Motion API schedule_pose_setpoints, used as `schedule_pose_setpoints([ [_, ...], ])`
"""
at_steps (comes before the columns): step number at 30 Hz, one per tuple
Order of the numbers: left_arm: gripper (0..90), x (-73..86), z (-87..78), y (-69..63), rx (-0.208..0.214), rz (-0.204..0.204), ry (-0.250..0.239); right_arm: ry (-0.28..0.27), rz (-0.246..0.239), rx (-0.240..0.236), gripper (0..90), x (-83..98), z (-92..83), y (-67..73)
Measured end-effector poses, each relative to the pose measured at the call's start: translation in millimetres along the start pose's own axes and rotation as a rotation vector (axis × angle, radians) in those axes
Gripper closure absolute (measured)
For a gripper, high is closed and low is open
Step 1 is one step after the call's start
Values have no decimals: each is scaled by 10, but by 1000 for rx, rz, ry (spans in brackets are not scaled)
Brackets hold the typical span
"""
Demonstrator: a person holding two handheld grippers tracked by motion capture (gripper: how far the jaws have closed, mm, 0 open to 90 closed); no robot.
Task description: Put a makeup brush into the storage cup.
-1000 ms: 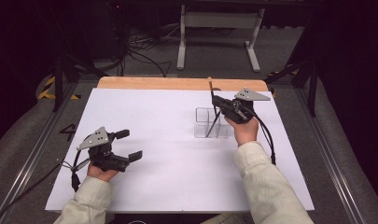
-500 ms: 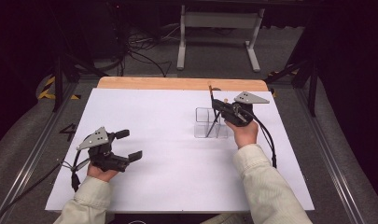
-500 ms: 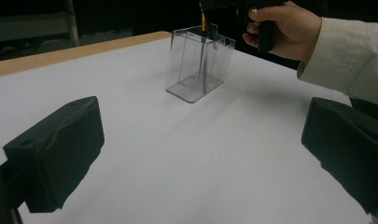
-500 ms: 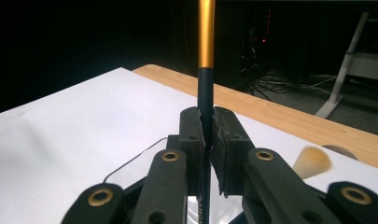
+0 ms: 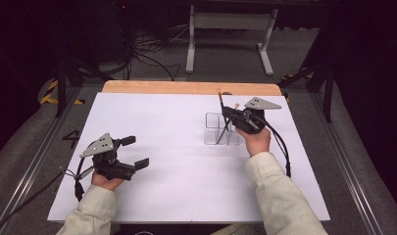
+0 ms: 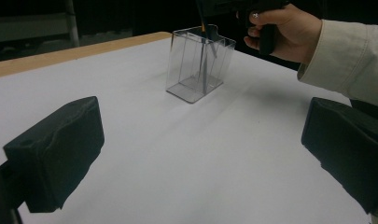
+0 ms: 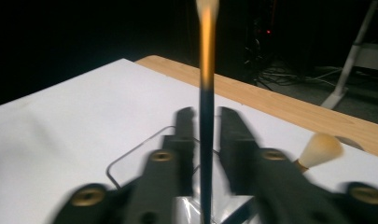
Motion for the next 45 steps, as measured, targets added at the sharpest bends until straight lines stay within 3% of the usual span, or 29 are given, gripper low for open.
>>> schedule_pose_setpoints([
  [2, 0, -1, -7, 8, -2, -1, -2, -9, 14, -19, 568, -32, -23, 26],
  [3, 0, -1, -7, 8, -2, -1, -2, -9, 14, -19, 568, -32, -23, 26],
  [7, 0, -2, -12, 6, -1, -6, -4, -24, -33, -20, 364, -124, -180, 122],
  [12, 0, -6, -23, -6, -1, 1, -4, -32, -58, -46, 241, -186, -386, 214],
  [16, 0, -12, -60, -20, 0, -2, -8, -22, -60, -59, 154, -188, -495, 224],
  [18, 0, -12, -82, -19, -3, 4, -9, -45, -59, -64, 110, -181, -603, 208],
  [30, 0, -9, -194, -20, -11, 19, -11, -19, -90, -89, 63, -89, -895, 219],
  [33, 0, -3, -244, -27, -7, 32, -17, -15, -98, -121, 44, -6, -998, 234],
  [39, 0, 34, -292, -33, 2, 32, -11, -15, -110, -127, 38, 70, -1085, 240],
  [41, 0, 33, -317, -51, 28, 30, -24, -8, -112, -123, 34, 118, -1109, 228],
  [45, 0, 55, -369, -46, 24, 45, -20, 2, -114, -129, 21, 211, -1153, 225],
])
Point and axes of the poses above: each handheld gripper's, and its own axes: z roughly forward along the jaws, x roughly out of its underside, y roughly to its left, the point moved 9 cm from there along z, roughly forward along the jaws, and after that the axes turned 1 degree about x, right-handed, at the moved point
